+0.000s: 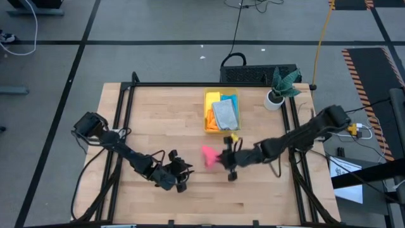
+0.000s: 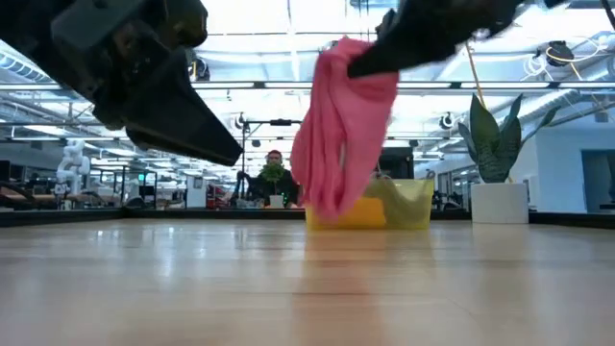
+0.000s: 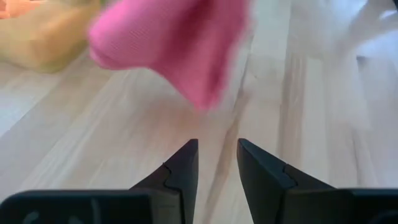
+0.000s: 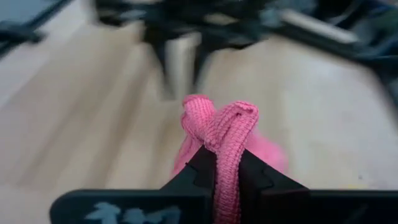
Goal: Fold microfiber towels
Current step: Put the folded pink microfiber towel into the yellow bin
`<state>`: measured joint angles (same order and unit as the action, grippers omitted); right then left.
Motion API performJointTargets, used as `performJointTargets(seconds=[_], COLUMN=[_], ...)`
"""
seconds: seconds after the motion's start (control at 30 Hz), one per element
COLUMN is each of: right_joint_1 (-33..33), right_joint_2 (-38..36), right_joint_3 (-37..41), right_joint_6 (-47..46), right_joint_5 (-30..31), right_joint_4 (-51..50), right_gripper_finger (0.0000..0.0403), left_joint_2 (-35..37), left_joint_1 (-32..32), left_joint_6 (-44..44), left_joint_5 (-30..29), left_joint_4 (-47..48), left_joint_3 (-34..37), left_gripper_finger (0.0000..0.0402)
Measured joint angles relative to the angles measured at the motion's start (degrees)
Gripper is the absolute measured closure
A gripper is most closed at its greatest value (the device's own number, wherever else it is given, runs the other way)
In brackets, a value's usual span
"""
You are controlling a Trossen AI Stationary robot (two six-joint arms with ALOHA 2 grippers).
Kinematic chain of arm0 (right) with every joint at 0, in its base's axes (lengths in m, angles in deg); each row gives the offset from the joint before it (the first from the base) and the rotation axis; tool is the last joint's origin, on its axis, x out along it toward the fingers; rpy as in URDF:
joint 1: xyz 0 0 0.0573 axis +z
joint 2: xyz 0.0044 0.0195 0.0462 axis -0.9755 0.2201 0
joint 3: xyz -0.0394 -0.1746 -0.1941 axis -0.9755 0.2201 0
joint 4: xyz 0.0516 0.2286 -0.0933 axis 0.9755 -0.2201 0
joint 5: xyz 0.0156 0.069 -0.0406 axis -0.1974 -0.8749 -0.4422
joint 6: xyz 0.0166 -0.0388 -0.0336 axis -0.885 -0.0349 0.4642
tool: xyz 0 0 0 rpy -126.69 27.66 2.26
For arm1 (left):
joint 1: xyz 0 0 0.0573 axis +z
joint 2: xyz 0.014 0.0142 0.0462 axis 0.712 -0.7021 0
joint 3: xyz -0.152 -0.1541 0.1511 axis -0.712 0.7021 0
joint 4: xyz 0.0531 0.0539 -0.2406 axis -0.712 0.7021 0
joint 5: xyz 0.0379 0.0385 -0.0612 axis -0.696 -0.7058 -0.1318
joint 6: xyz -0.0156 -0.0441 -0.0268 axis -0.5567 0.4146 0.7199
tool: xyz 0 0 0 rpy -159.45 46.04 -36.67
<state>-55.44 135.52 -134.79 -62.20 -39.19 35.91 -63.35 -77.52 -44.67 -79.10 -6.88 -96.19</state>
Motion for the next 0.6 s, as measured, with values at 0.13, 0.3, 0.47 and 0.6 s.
performJointTargets(seconds=[0.13,0.3,0.47,0.6], right_joint_1=[-4.4,-14.2,-26.1,-33.2], right_joint_2=[-6.0,-10.2,-9.4,-4.9], right_joint_3=[0.0,0.0,-0.1,-0.1], right_joint_6=[3.3,6.6,9.4,9.6], right_joint_5=[4.9,9.2,10.5,10.4], right_joint_4=[0.2,2.6,8.2,13.3], right_gripper_finger=[0.0389,0.0389,0.0389,0.0389], left_joint_2=[0.1,0.1,0.1,0.1], left_joint_1=[-0.2,0.0,0.0,0.0], left_joint_6=[0.6,0.6,0.6,0.5], left_joint_5=[-0.3,-0.5,-0.5,-0.5], left_joint_4=[0.9,0.8,0.8,0.9], left_joint_3=[0.0,0.0,0.0,0.0], left_gripper_finger=[0.0289,0.0289,0.0289,0.0289])
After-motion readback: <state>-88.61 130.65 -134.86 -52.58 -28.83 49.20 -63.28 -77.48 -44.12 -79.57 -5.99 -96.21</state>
